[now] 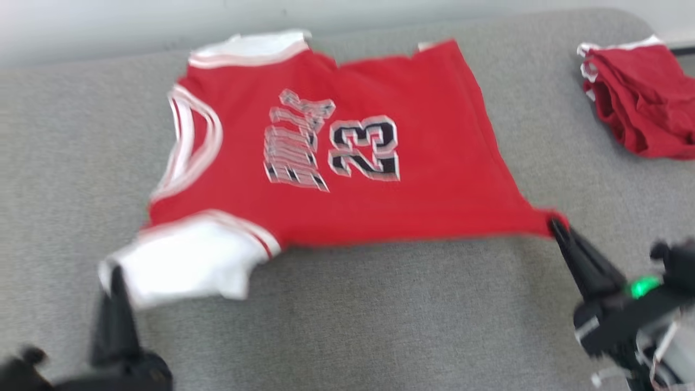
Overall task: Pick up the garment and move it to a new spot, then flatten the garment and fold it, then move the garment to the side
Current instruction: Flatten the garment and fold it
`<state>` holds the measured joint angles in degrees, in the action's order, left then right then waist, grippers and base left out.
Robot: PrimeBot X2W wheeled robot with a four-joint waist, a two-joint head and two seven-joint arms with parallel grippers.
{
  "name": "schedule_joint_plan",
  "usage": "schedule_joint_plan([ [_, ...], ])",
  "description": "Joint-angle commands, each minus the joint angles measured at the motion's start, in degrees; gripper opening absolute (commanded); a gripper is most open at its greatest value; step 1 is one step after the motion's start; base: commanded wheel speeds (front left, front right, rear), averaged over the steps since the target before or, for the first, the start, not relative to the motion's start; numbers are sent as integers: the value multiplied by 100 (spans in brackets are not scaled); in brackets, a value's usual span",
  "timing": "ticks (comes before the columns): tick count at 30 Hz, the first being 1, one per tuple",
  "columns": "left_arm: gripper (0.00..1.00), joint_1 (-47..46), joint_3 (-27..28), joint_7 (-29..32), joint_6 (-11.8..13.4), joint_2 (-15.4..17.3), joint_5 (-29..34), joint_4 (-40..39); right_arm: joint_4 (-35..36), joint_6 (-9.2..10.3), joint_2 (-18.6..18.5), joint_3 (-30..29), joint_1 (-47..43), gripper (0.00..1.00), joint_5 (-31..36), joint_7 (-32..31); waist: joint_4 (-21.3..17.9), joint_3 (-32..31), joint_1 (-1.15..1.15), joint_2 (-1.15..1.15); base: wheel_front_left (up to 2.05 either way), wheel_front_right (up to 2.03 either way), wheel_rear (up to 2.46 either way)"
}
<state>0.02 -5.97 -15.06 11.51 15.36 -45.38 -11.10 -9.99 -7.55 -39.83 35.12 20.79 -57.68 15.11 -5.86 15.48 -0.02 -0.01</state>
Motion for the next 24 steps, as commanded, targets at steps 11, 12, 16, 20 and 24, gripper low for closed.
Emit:
schedule_joint_plan([
  [11, 0, 1381, -64, -11, -454, -628, 170, 713, -36, 15, 301, -751, -1977, 0, 228, 0, 382, -702, 2, 1, 0, 0, 0],
  [12, 0, 1446, -65, -11, -489, -663, 186, 767, -30, 15, 295, -793, -2105, 0, 261, 1, 388, -723, 2, 1, 0, 0, 0],
  [16, 0, 1577, -258, 7, -695, -638, 265, 990, -44, 15, 364, -875, -2673, 0, 306, 0, 463, -791, 2, 1, 0, 0, 0],
  [20, 0, 1494, -378, 52, -826, -563, 346, 1101, 49, 15, 520, -918, -2902, 0, 421, -12, 485, -811, 2, 1, 0, 0, 0],
  [24, 0, 1266, -300, 35, -869, -512, 380, 982, 123, 15, 699, -989, -2793, 0, 503, -21, 431, -801, 2, 1, 0, 0, 0],
])
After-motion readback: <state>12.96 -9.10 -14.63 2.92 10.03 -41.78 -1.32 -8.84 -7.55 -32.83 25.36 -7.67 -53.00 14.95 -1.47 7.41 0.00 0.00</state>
